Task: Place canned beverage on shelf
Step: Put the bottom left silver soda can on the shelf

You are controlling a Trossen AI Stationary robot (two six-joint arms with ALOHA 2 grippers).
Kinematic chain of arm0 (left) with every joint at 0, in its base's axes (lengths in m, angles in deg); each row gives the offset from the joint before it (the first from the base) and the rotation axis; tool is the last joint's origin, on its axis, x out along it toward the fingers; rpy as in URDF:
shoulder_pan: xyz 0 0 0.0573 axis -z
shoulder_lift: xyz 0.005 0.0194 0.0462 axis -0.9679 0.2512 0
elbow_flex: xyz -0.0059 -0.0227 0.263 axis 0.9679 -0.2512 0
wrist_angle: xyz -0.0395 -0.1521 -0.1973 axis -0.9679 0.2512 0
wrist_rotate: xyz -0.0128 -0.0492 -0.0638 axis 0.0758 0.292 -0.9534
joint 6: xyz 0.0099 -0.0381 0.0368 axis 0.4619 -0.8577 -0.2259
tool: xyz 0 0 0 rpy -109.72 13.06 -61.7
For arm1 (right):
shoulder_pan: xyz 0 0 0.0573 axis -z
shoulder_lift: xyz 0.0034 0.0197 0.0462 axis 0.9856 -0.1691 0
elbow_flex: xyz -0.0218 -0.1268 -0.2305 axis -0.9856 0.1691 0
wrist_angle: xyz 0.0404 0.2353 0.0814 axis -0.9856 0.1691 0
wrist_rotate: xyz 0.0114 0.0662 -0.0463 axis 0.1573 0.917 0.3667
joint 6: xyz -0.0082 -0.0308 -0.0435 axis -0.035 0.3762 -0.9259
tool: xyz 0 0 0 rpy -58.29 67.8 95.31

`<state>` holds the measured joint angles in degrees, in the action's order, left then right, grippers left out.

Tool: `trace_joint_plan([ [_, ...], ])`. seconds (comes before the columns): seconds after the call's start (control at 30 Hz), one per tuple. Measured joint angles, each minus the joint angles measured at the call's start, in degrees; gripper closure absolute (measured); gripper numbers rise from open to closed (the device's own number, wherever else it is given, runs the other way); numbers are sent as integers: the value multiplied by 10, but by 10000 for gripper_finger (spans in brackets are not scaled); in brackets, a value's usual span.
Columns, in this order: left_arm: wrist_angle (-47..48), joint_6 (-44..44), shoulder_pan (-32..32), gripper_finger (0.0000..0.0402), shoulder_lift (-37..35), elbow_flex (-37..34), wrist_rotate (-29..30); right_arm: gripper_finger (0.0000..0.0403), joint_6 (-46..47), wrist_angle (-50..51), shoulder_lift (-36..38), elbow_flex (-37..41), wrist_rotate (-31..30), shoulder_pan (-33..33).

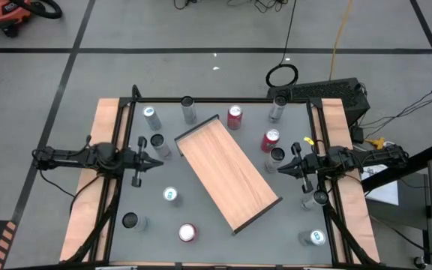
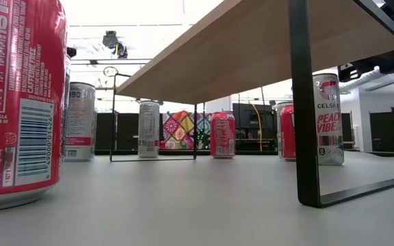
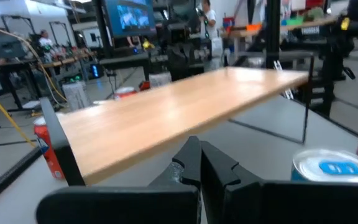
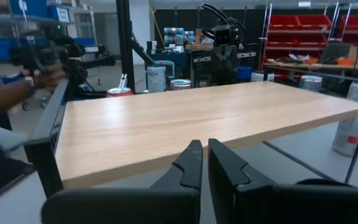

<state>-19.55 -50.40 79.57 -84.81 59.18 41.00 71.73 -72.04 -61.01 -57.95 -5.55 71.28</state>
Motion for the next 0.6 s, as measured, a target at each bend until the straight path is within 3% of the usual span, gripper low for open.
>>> trace_joint_plan([
  [0.3, -14, -48, 0, 402, 5, 37, 9, 403, -2, 0, 0, 0, 0, 0],
  [0.6, -5, -62, 0, 402, 65, 155, 24, 403, -2, -11, 0, 0, 0, 0],
])
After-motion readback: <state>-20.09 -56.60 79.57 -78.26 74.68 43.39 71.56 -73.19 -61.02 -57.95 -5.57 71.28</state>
